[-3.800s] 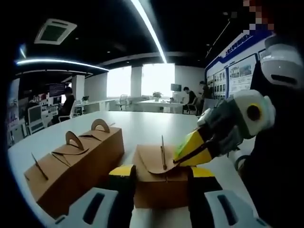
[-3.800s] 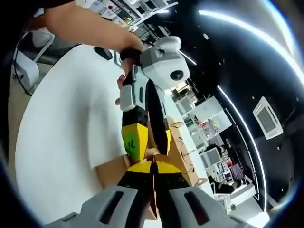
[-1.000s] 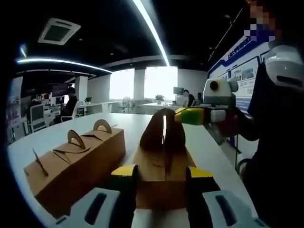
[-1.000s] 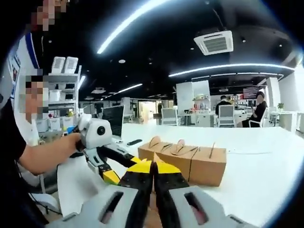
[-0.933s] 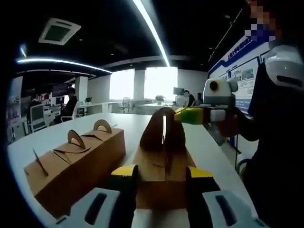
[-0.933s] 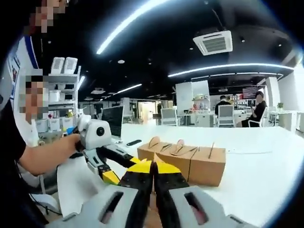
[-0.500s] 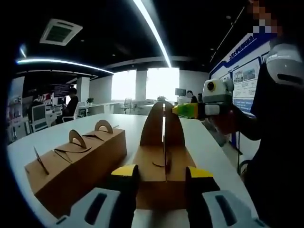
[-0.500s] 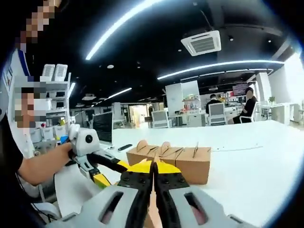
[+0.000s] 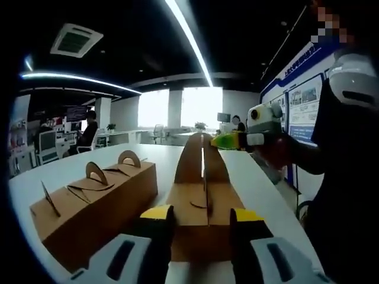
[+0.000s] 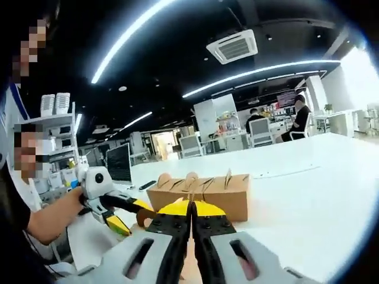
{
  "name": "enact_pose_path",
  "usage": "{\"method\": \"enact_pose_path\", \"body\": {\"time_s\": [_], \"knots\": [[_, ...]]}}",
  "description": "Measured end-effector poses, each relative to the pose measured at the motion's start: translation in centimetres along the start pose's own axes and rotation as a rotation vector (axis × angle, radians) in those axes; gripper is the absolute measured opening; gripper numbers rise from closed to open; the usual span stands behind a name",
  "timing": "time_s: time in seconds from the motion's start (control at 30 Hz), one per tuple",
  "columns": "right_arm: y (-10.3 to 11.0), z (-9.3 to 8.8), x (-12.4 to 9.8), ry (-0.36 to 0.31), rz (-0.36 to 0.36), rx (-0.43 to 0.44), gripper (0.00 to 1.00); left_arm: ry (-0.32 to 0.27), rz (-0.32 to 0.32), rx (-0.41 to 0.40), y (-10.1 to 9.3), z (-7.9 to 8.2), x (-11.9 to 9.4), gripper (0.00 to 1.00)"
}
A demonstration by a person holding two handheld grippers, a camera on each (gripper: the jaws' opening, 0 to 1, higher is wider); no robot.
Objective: Pick up one paper box from the group, open the paper box, and remove the item inside
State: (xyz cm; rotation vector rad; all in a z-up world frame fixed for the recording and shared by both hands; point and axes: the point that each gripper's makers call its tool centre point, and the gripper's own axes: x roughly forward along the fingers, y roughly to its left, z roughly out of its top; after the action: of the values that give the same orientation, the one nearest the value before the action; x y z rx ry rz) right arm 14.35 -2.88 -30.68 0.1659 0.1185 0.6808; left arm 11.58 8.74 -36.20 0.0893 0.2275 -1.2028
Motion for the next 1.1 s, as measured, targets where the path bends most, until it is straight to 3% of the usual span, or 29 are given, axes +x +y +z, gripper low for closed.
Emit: {"method": "enact_pose_path", "body": {"time_s": [0.1,0.37,0.57,0.83,0.97,1.1], "knots": [[-1.0,-0.5,-0.1,0.016,-0.043,-0.006,0.03,0.001,0.002,0.001,0.0,0.0,0.0,0.38],[-1.8,-1.4,-0.7,0.022,-0.061,0.024,0.03,0.008,0.01,0.006,-0.1,0.0,0.2,0.38],[-3.2,-3.4,-0.8,0.058,-0.086,0.064,0.03,0.017,0.02,0.0,0.1,-0.1,0.2,0.38],[-3.8,-4.5,-0.7,0.078,-0.073,0.126,0.03,0.031,0.025,-0.004,0.3,-0.2,0.2,0.38],[-4.0,-5.0,-0.6,0.083,-0.058,0.199,0.03,0.031,0.026,-0.006,0.3,-0.2,0.1,0.38],[-4.0,-6.6,-0.7,0.133,-0.051,0.244,0.03,0.029,0.027,-0.007,0.3,-0.2,0.1,0.38]]}}
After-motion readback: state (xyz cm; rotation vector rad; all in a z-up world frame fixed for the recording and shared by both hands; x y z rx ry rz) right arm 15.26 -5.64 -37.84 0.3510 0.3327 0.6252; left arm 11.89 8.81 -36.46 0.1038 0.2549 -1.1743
